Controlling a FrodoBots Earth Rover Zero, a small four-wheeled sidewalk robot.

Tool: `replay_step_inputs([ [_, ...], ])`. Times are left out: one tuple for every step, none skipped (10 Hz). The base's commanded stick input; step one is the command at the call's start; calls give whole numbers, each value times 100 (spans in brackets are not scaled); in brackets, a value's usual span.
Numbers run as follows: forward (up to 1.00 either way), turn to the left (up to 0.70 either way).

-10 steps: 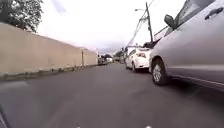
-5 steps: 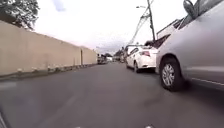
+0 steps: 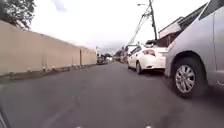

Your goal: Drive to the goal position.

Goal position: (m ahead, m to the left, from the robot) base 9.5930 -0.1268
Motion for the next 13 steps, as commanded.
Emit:
replay_step_inputs([
  [100,0],
  [100,0],
  [100,0],
  [100,0],
  [100,0],
  [100,0],
  [100,0],
  [100,0],
  [100,0],
  [100,0],
  [100,0],
  [100,0],
  [100,0],
])
